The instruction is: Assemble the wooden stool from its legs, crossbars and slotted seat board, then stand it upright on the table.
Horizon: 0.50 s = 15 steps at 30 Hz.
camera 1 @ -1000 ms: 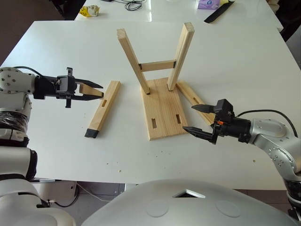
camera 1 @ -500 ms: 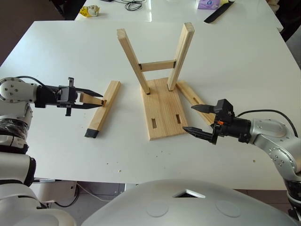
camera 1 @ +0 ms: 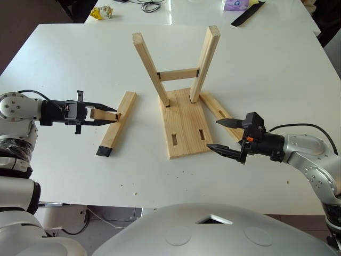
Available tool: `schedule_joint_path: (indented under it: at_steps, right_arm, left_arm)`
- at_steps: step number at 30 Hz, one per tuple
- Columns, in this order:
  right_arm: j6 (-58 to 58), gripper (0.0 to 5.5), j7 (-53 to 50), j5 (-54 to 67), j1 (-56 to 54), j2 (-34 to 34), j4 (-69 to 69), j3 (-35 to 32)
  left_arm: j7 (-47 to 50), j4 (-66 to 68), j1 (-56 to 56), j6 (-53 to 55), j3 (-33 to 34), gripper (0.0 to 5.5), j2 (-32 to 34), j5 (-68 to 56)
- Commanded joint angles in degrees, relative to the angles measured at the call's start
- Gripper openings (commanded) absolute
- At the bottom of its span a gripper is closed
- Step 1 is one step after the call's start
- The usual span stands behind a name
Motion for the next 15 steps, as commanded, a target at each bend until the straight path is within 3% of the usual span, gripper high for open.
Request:
schedule_joint_path:
  at_steps: [1,9,15]
  right_arm:
    - [0.91,4.72,-0.14,0.73,0.26,-0.77,-1.26,-0.51]
    - [0.97,4.72,-0.44,0.66,0.31,-0.61,-1.23,-0.58]
    - [0.80,4.72,-0.59,0.49,0.14,-0.32,-1.10,-0.34]
  left_arm:
    - [-0.78,-1.26,3.91,2.74,-2.36,1.32,1.20,0.61]
    - [-0.78,-8.50,7.48,10.43,-0.78,1.32,2.01,-3.12]
    - [-0.78,-6.10,1.86,9.26,1.64,1.32,-0.31,-0.38]
